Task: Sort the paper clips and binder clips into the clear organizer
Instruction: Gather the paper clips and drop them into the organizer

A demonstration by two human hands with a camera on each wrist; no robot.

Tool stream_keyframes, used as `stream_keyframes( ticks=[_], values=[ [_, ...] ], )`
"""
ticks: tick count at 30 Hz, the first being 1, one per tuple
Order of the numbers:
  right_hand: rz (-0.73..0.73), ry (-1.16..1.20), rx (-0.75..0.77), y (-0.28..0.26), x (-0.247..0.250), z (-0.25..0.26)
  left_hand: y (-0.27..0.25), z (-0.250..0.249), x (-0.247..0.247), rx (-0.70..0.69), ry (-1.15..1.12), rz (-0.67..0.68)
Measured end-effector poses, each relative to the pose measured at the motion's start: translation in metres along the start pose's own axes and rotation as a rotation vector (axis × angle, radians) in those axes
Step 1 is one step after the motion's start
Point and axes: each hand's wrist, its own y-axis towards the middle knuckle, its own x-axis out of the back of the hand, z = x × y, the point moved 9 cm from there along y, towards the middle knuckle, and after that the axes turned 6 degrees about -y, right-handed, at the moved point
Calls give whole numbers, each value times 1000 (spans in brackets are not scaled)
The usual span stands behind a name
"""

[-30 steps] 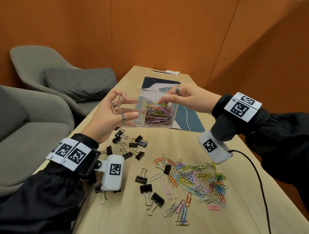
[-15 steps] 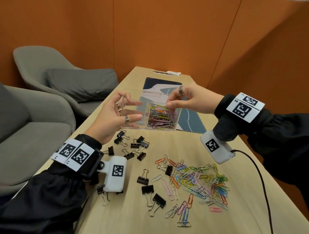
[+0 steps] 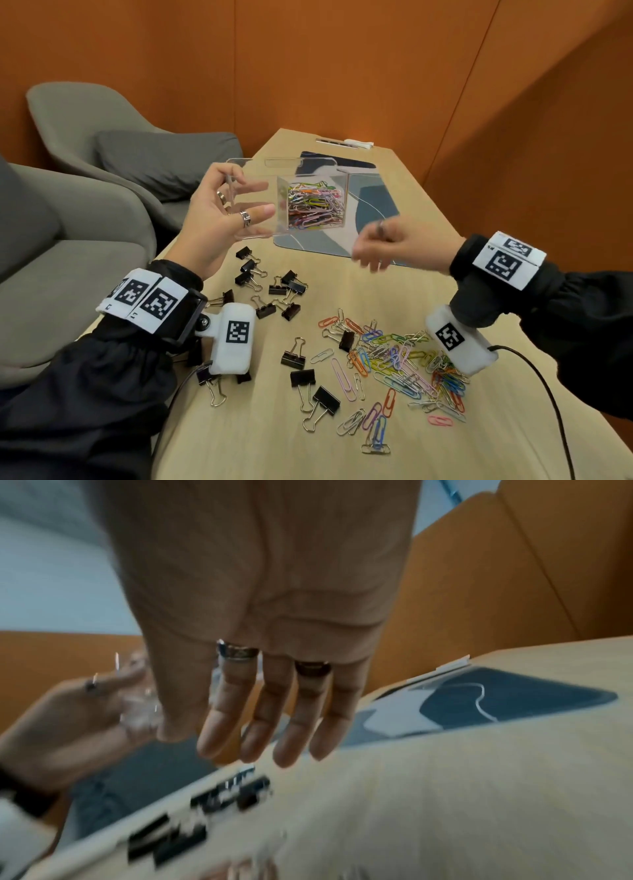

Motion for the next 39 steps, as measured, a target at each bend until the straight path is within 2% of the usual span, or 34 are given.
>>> stream_keyframes(
  ticks=[1, 3, 10, 15, 22, 27, 32, 39],
  values=[
    [159, -52, -27, 0, -24, -6, 0, -1, 1, -2, -3, -10],
    [312, -93, -46, -1, -55, -12, 0, -3, 4, 2, -6, -27],
    [474, -243, 13, 4, -87, -8, 0, -4, 4, 11, 5, -41],
    [462, -288, 6, 3, -86, -15, -1, -3, 2, 19, 25, -33],
    [407, -198, -5, -9, -74, -16, -3, -6, -1, 0, 44, -24],
    [381, -334, 39, -6, -87, -5, -4, -4, -2, -1, 43, -23],
    [383, -360, 28, -5, -90, -3, -3, -4, -1, -3, 36, -19],
    [226, -284, 42, 19, -74, 19, -3, -6, -1, -12, 32, -31]
  ],
)
